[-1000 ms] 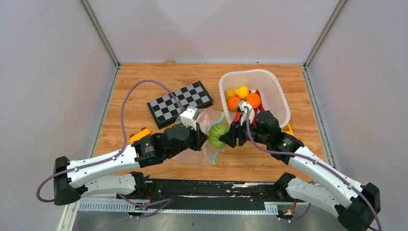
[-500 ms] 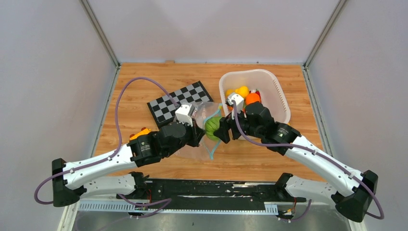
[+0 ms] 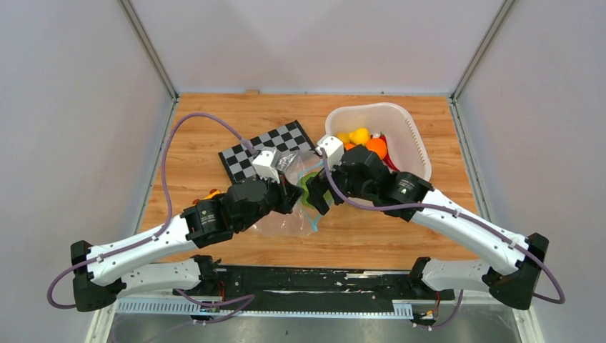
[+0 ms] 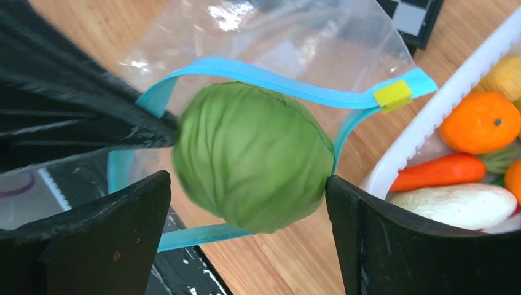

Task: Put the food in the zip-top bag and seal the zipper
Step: Place the fake vegetable in the zipper food storage bag, then pick up the fake fruit from the bin.

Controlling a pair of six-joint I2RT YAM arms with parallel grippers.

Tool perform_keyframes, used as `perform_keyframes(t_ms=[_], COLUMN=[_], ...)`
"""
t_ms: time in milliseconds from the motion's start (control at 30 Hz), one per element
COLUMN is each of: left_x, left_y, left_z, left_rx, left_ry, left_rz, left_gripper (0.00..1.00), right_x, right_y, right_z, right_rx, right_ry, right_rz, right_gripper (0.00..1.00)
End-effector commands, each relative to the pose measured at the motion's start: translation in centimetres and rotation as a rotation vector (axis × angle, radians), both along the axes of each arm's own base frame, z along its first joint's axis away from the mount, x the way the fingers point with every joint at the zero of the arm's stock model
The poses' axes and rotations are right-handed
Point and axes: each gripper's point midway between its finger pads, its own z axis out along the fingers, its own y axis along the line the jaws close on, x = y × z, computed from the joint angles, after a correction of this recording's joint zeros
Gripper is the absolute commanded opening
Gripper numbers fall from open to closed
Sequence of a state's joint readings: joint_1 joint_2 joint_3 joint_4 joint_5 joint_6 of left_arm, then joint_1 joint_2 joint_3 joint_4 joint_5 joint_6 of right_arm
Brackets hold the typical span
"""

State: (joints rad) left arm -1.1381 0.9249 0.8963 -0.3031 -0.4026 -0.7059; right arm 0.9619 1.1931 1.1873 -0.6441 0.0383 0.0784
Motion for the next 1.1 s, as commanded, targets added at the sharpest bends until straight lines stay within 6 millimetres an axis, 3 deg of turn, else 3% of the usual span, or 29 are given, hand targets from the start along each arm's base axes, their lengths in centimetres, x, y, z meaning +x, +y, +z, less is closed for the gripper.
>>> perform_keyframes(t_ms=[0,67,167,300,367,533,667,767,833,1000,1067], left_x=[0.7,0.9,1.0,1.1,1.2,1.4,1.6,1.6,1.5,1.4,1.4], left_y=[1.3,1.8,2.3,2.6,2.6,2.8,3.3,3.5,3.4,2.9,3.0], left_z=[3.2,3.4,3.6,3.7,3.6,3.1,2.5,2.4,2.5,2.3,2.2], left_rx=[-0.087,-0.095,-0.106,-0.117,-0.116,-0.106,-0.095,-0.093,-0.103,-0.116,-0.114], left_ry=[-0.036,-0.043,-0.049,-0.053,-0.051,-0.037,-0.017,-0.016,-0.019,-0.013,-0.011], left_rz=[0.067,0.083,0.098,0.107,0.109,0.128,0.166,0.174,0.164,0.148,0.153], left_gripper=[0.0,0.0,0.0,0.0,0.0,0.0,0.0,0.0,0.0,0.0,0.0], right_x=[-2.3,-2.7,-2.7,-0.9,-0.4,-3.0,-4.6,-4.5,-3.4,-2.9,-3.3], right_y=[1.7,1.3,0.4,-2.3,-3.4,-1.8,-1.2,-2.2,-3.0,-1.3,-0.1], right_z=[7.8,9.1,9.2,6.7,4.8,1.4,2.0,2.9,2.4,1.1,1.1], right_rx=[0.291,0.33,0.338,0.317,0.319,0.415,0.541,0.562,0.507,0.413,0.414], right_ry=[-0.116,-0.137,-0.143,-0.114,-0.065,0.127,0.168,0.12,0.092,0.143,0.177], right_rz=[0.145,0.145,0.107,-0.115,-0.221,-0.178,-0.12,-0.137,-0.198,-0.173,-0.124], right_gripper=[0.99,1.0,1.0,0.97,0.9,0.82,0.88,0.92,0.91,0.73,0.57])
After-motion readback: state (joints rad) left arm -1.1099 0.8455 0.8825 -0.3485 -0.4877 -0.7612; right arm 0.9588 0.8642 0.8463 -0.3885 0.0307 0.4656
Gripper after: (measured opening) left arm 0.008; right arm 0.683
